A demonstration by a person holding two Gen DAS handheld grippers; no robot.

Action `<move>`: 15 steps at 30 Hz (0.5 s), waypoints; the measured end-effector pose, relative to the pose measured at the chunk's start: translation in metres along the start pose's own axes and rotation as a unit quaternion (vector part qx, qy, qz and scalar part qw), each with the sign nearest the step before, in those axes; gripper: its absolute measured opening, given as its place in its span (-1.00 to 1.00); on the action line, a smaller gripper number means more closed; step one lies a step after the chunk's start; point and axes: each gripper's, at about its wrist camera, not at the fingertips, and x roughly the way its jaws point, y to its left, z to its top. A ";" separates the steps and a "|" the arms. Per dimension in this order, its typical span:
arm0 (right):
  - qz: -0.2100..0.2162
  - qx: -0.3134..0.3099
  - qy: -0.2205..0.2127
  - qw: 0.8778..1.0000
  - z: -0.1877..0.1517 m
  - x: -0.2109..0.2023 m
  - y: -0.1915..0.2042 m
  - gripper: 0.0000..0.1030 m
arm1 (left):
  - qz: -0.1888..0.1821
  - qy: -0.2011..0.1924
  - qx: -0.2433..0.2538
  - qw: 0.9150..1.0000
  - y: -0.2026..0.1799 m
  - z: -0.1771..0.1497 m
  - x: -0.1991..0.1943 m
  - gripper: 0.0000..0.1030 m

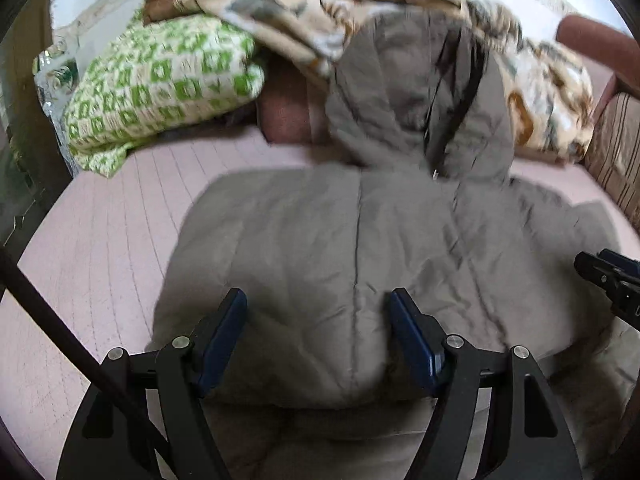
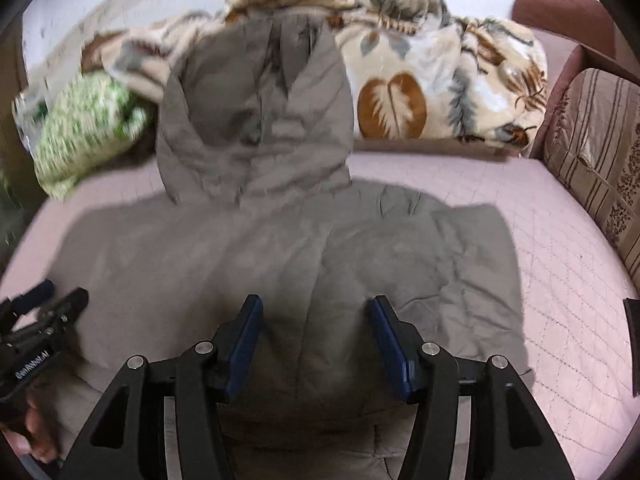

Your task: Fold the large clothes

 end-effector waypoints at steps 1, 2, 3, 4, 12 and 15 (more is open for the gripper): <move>-0.005 -0.007 0.015 1.000 -0.001 0.008 0.001 0.17 | 0.003 0.004 0.002 1.000 0.000 -0.001 0.003 0.50; -0.009 -0.016 0.027 0.999 -0.002 0.014 0.003 0.17 | 0.006 0.007 0.001 1.000 0.000 -0.002 0.004 0.53; -0.011 -0.022 0.034 0.999 -0.003 0.018 0.002 0.18 | 0.008 0.010 0.002 1.000 0.000 -0.003 0.005 0.54; -0.015 -0.028 0.038 0.999 -0.005 0.021 0.003 0.18 | 0.009 0.014 0.007 1.000 -0.002 -0.003 0.007 0.54; -0.028 -0.033 0.031 0.999 -0.006 0.016 0.007 0.21 | 0.029 -0.011 0.026 0.999 -0.008 -0.003 -0.005 0.54; -0.006 -0.028 -0.001 1.000 0.000 -0.005 0.011 0.21 | 0.029 -0.043 0.040 0.998 -0.017 -0.001 -0.022 0.54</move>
